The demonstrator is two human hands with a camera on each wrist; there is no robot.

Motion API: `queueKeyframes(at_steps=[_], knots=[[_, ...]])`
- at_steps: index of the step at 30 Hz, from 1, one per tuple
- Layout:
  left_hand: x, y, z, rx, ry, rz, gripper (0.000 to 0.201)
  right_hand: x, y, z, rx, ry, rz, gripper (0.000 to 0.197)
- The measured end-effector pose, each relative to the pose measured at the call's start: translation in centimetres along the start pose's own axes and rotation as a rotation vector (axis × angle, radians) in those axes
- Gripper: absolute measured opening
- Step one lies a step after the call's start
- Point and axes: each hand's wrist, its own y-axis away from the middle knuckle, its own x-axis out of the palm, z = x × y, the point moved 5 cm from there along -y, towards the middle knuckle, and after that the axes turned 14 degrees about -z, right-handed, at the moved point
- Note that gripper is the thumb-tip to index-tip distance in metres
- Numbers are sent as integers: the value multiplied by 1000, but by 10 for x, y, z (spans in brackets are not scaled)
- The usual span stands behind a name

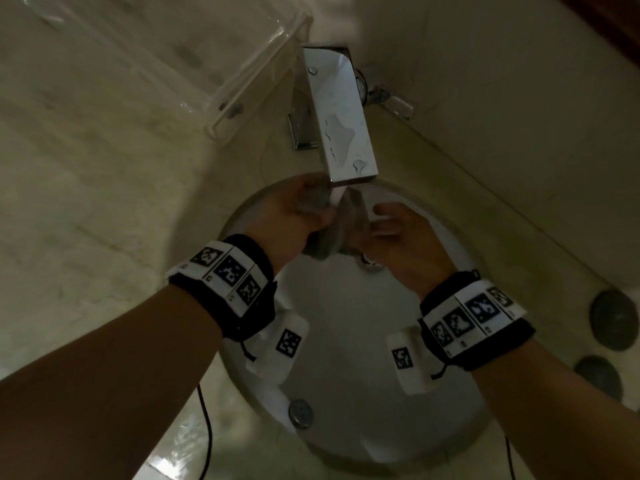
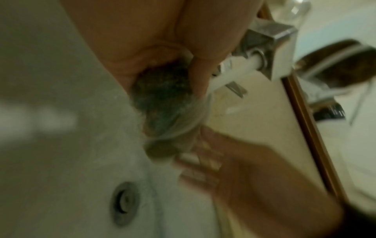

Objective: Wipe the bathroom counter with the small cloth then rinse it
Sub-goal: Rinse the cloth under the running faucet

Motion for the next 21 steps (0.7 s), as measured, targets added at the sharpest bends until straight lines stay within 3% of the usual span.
queueKeyframes(at_steps=[2,4,6,9,11,14,16,21], knots=[[2,2,-7,126,-207,46,30,-3,-3,15,-157,87,-65,73],[6,6,-14,231,-349,44,20,-1,-5,31,-300,102,-24,70],[13,10,-15,225,-292,117,13,4,-7,42,-359,99,43,66],[13,10,-15,217,-276,146,9,11,-11,48,-360,106,59,53],[10,7,-16,260,-331,94,28,11,-14,48,-374,129,20,39],[8,4,-12,186,-310,67,51,5,-17,45,-366,83,-41,15],[5,-2,-6,130,-315,57,56,1,-17,44,-361,17,-70,31],[-1,-10,0,96,-332,26,17,-5,-19,38,-299,-111,-102,34]])
